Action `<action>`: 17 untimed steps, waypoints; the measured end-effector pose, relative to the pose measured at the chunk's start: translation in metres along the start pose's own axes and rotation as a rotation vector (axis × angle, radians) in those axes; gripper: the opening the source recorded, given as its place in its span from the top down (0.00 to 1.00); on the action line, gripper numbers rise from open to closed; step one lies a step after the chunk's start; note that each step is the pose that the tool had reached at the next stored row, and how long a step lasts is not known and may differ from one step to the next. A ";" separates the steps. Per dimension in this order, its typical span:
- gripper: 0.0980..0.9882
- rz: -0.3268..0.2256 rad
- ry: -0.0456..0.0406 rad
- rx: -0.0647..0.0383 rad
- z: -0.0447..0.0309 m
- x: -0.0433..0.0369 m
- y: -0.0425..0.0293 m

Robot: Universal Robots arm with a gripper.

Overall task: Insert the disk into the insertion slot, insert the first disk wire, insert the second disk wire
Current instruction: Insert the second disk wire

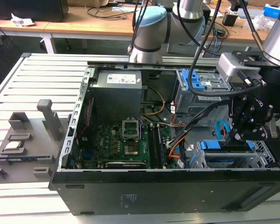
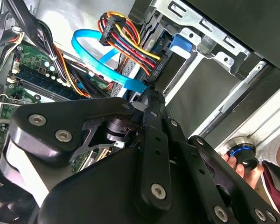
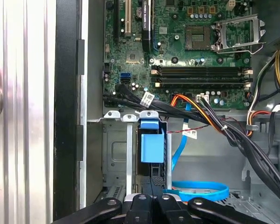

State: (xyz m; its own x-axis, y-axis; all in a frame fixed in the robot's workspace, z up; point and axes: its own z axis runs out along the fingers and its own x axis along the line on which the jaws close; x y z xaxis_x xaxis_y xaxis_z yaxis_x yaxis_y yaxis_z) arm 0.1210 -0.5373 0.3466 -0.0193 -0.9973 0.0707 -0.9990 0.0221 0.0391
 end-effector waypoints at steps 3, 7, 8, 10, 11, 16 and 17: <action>1.00 0.000 -0.0004 0.000 0.0020 -0.0004 -0.0001; 1.00 0.000 -0.0004 0.000 0.0032 -0.0022 -0.0009; 1.00 0.000 -0.0004 0.000 0.0032 -0.0022 -0.0011; 0.99 0.000 -0.0005 0.000 0.0032 -0.0023 -0.0013; 0.99 0.000 -0.0005 0.000 0.0032 -0.0023 -0.0013; 0.92 0.000 -0.0002 0.000 -0.0131 -0.0021 -0.0007; 0.92 0.000 -0.0004 0.000 -0.0177 -0.0030 -0.0005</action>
State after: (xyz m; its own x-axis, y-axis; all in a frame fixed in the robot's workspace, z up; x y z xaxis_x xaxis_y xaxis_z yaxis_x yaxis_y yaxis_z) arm 0.1223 -0.5331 0.3640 -0.0194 -0.9973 0.0703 -0.9990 0.0222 0.0392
